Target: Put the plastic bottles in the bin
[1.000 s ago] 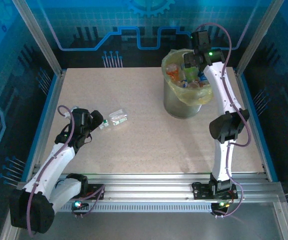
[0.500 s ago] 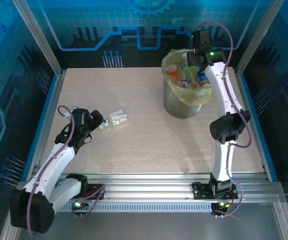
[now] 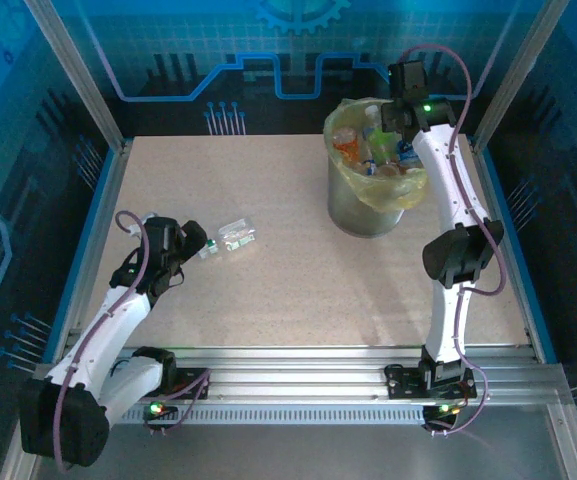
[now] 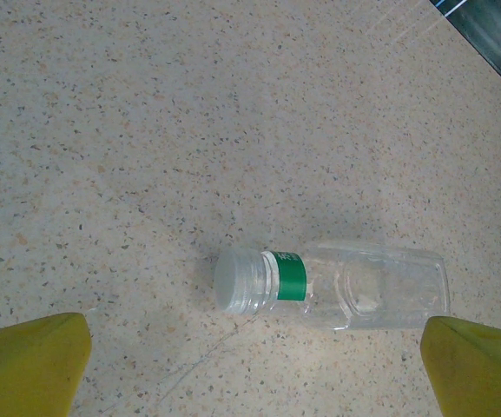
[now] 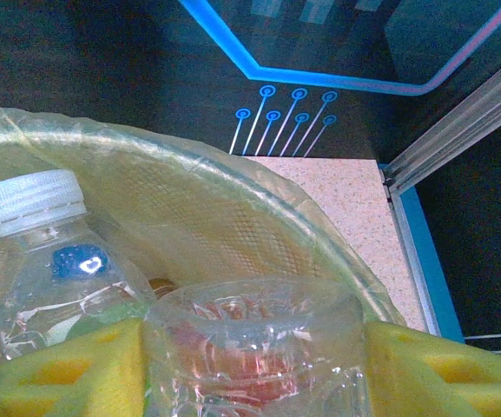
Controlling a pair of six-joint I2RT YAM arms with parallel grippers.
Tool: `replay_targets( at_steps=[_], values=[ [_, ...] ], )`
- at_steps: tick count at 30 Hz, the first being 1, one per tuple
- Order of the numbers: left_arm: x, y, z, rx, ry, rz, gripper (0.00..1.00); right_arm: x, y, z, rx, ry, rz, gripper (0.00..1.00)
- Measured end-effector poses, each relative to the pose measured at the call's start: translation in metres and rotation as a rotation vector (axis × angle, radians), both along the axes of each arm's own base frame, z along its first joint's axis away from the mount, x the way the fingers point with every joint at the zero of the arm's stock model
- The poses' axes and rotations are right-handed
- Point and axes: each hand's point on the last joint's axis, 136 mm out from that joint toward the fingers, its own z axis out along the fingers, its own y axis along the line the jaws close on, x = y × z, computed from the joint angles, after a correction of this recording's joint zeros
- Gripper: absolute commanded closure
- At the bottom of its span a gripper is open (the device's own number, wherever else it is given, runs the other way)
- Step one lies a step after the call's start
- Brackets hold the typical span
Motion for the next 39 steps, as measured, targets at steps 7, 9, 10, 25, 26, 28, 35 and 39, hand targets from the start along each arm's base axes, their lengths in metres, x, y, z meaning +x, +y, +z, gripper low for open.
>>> replay_targets(
  at_steps=[7, 9, 10, 25, 26, 28, 35, 39],
  values=[
    [0.0, -0.002, 0.0, -0.008, 0.002, -0.009, 0.01, 0.002, 0.0, -0.007, 0.0, 0.003, -0.001, 0.36],
    [0.0, -0.003, 0.0, -0.012, 0.002, -0.013, 0.01, 0.002, 0.0, -0.009, 0.0, 0.007, -0.001, 0.36],
    [0.0, -0.003, 0.0, -0.012, 0.002, -0.013, 0.01, 0.002, 0.0, -0.01, -0.001, 0.01, -0.001, 0.35],
    [-0.002, -0.007, 0.003, -0.03, 0.018, -0.032, 0.01, -0.014, 0.01, -0.001, 0.044, 0.036, 0.058, 0.0],
    [-0.002, -0.008, 0.003, -0.036, 0.018, -0.034, 0.01, -0.015, 0.01, 0.004, 0.049, 0.028, 0.062, 0.0],
    [-0.002, -0.011, 0.005, -0.048, 0.019, -0.041, 0.01, -0.018, 0.011, 0.015, 0.058, 0.009, 0.069, 0.0],
    [-0.003, -0.019, 0.006, -0.062, 0.029, -0.091, 0.01, -0.027, 0.015, 0.03, 0.069, -0.014, 0.085, 0.0],
    [0.001, -0.029, 0.016, -0.005, 0.018, -0.217, 0.01, -0.035, 0.021, 0.037, 0.071, -0.023, 0.1, 0.0]
  ],
)
